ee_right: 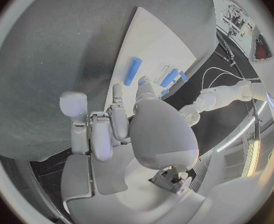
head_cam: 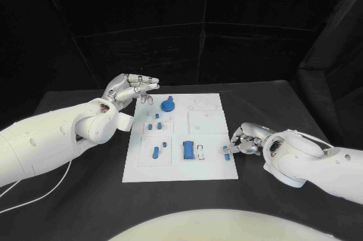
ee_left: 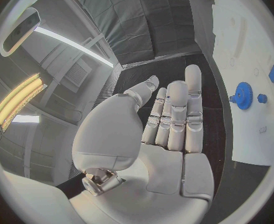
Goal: Assemble the parts on the task board
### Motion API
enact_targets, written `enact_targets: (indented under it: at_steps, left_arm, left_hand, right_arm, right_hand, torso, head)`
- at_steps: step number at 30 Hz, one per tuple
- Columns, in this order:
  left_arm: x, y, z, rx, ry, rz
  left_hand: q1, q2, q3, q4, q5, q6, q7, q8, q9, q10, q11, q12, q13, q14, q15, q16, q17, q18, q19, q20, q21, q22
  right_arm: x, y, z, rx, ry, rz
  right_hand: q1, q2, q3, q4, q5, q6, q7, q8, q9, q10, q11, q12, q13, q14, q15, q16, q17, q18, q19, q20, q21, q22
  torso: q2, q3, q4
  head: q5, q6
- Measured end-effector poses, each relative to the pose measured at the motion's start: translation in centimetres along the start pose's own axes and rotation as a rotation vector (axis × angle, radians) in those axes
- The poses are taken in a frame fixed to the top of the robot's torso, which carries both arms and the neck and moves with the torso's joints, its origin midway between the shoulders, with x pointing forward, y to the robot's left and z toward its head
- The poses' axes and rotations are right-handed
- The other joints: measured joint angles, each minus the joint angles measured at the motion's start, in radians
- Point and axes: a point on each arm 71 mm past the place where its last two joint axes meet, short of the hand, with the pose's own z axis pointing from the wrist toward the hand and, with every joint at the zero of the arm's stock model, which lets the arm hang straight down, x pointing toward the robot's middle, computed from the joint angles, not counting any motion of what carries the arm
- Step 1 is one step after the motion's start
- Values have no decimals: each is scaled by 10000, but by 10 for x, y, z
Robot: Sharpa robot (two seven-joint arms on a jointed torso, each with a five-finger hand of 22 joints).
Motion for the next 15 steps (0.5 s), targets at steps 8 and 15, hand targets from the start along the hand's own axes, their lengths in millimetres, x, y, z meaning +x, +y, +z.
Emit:
enact_targets:
  at_steps: [8,15]
  left_arm:
    - [0,0,0,-5,-1,1]
    - [-1,0,0,-15,-1,1]
  left_hand:
    - [0,0,0,0,0,0,0,0,0,0,0,0,0,0,0,0,1,1,0,0,0,0]
    - [0,0,0,0,0,0,0,0,0,0,0,0,0,0,0,0,1,0,0,0,0,1]
  right_arm:
    - [3,4,4,42,103,-437]
    - [5,10,6,-73,142,-818]
  right_hand:
    - [469,30,49,-268,0,102,-42,1,69,-1,1,38,32,-17,19,0,-1,0,0,0,0,27]
    - [806,105,112,-522,0,170,-44,23,142,-56,-19,51,321,-27,32,0,-2,-1,0,0,0,54]
  torso:
    - [3,-3,7]
    - [2,-5,7]
  head:
    - [1,-38]
    - [3,-52]
